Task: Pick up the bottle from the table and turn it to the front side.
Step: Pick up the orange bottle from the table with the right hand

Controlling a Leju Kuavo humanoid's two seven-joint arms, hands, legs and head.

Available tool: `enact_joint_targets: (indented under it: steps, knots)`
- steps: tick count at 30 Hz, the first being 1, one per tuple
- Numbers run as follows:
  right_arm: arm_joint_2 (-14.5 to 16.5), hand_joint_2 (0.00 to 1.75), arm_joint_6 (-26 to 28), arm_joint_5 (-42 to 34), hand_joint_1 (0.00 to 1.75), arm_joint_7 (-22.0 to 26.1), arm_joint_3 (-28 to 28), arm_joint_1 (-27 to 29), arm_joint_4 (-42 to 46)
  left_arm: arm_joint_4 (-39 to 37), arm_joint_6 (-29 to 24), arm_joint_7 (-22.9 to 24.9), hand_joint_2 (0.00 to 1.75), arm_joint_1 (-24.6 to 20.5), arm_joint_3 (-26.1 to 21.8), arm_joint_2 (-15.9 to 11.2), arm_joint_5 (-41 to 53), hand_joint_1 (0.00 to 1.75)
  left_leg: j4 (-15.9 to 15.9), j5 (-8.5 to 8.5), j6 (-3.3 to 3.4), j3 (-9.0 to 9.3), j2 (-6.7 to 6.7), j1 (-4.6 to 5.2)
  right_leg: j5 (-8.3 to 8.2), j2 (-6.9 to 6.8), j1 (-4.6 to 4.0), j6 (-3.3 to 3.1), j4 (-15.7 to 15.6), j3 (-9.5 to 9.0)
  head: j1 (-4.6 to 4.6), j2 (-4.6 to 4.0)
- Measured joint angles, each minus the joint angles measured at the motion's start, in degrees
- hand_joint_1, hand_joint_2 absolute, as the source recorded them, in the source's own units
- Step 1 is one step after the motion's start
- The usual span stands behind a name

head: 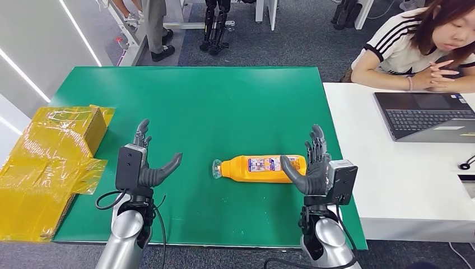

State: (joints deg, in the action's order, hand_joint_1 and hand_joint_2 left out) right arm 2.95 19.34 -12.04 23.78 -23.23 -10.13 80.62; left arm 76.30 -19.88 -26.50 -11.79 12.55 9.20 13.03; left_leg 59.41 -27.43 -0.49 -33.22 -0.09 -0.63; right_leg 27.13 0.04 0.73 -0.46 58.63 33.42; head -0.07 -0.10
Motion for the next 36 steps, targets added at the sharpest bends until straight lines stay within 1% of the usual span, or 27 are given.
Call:
enact_joint_targets:
  steps: [22,28,36]
  knots:
    - [0.09,1.75,0.09,1.56,0.00,0.63,-3.41,1.96,-2.48,-0.07,1.90,0.55,1.75,-0.94,-0.03,-0.10,-2.38,0.00,0.00,0.00,0.00,-0.01,0.00,0.00,0.00,0.01,0.00,0.00,0.00,0.00,0.00,0.00]
    - [0.16,1.75,0.46,3.28,0.00,0.80,-4.64,1.84,-2.09,-0.07,1.16,-0.42,1.75,0.54,-0.36,-1.10,-3.57,0.00,-0.01,0.00,0.00,-0.01,0.00,-0.01,0.00,0.00,0.00,0.00,0.01,0.00,0.00,0.01]
    - [0.26,1.75,0.40,3.46,0.00,0.74,-5.34,1.16,-2.19,-0.07,0.91,-1.00,1.75,1.68,-0.68,-2.16,-4.30,0.00,-0.01,0.00,0.00,-0.02,0.00,0.00,0.00,-0.01,0.00,0.00,0.01,-0.01,0.00,-0.01]
